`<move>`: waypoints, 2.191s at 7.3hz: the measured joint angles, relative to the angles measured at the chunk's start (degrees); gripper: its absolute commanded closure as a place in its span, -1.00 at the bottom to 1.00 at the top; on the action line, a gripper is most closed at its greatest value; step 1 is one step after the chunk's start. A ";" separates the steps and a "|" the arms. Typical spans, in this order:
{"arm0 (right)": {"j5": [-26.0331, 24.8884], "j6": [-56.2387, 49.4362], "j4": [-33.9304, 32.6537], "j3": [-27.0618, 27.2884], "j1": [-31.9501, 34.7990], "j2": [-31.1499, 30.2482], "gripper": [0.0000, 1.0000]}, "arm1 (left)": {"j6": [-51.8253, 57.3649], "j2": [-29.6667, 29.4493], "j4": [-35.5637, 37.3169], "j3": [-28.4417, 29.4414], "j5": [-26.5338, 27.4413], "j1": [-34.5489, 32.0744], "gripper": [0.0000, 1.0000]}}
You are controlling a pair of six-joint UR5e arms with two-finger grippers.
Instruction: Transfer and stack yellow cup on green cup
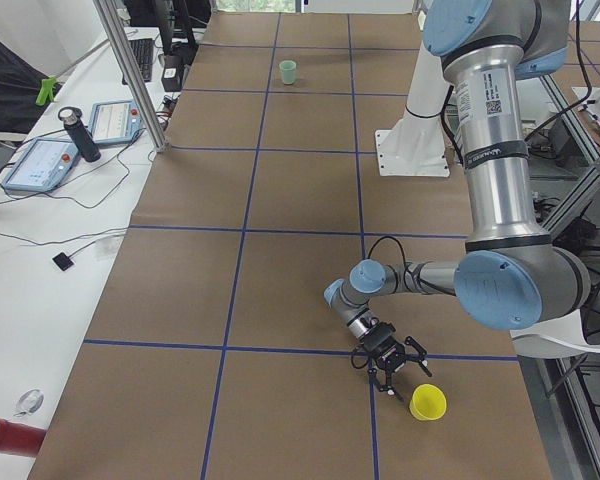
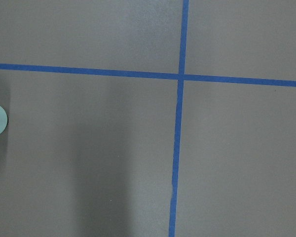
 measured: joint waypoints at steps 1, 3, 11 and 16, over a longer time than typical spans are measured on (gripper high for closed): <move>0.04 0.00 -0.02 0.00 0.00 -0.05 -1.00 | -0.01 0.00 -0.02 1.17 -0.14 0.22 -1.00; 0.07 0.00 -0.04 0.00 0.00 -0.09 -1.00 | -0.20 0.01 -0.10 2.61 -0.35 0.45 -1.00; -0.10 0.00 -0.04 -0.01 0.00 -0.12 -1.00 | -1.94 0.01 -2.84 7.50 -3.22 1.47 -1.00; -0.11 0.00 -0.04 0.00 0.00 -0.10 -1.00 | -4.00 -0.05 -3.84 8.46 -4.57 3.92 -0.04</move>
